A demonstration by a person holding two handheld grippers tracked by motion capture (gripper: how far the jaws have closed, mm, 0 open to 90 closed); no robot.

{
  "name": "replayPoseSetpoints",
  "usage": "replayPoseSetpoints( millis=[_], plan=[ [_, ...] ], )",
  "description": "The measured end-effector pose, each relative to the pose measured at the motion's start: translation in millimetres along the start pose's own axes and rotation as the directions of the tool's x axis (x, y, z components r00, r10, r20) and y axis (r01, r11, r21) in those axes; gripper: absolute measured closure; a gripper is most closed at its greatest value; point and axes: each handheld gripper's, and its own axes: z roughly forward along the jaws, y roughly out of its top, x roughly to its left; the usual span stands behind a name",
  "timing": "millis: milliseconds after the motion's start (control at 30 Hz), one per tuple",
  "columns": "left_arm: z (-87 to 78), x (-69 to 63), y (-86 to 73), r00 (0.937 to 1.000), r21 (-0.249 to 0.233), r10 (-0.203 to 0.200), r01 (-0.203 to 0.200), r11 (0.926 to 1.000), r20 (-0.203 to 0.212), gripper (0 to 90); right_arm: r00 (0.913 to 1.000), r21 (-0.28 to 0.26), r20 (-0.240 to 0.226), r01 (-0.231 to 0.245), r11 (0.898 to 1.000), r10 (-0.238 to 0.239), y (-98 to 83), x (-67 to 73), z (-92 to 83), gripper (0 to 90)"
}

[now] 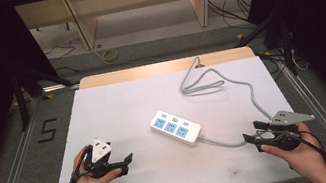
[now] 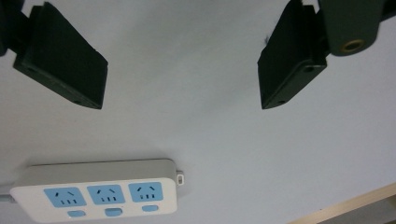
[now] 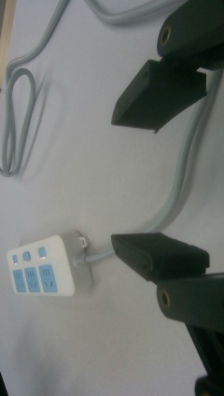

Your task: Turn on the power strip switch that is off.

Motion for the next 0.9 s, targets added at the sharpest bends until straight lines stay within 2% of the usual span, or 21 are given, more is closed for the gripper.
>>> replayPoseSetpoints(
  millis=[100,267,300,333,433,600,900],
  plan=[
    [2.2,1.9,-0.5,1.0000,0.008,-0.006,0.006,0.9999,-0.005,15.9,1.0000,0.011,-0.003,0.006,1.000,-0.006,3.3,2.5,0.4,47.0],
    [2.6,2.5,-0.1,0.9999,0.002,-0.010,0.010,0.9999,-0.014,16.0,0.9996,0.017,0.007,0.027,0.999,-0.027,8.0,6.6,-0.5,67.7],
    [2.4,2.5,0.0,0.9999,0.004,-0.007,0.007,1.0000,-0.015,16.0,0.9996,0.017,0.007,0.027,0.999,-0.027,8.0,6.6,-0.5,67.7],
    [2.9,2.2,0.2,0.9998,0.002,-0.011,0.011,0.9999,-0.017,16.0,0.9988,0.014,0.016,0.045,0.999,-0.046,9.4,7.2,-1.6,77.4],
    [3.6,2.4,0.0,0.9998,0.005,-0.011,0.011,0.9999,-0.019,16.1,0.9976,0.011,0.030,0.062,0.998,-0.063,11.0,8.1,-2.6,88.4],
    [4.3,2.6,0.4,0.9996,0.003,-0.013,0.013,0.9999,-0.025,16.2,0.9973,0.025,0.024,0.069,0.997,-0.070,14.9,10.3,-0.8,90.0],
    [5.0,2.2,0.5,0.9996,0.006,-0.002,0.003,1.0000,-0.028,16.3,0.9966,0.041,-0.008,0.083,0.996,-0.082,27.2,19.3,14.8,90.0]
  ],
)
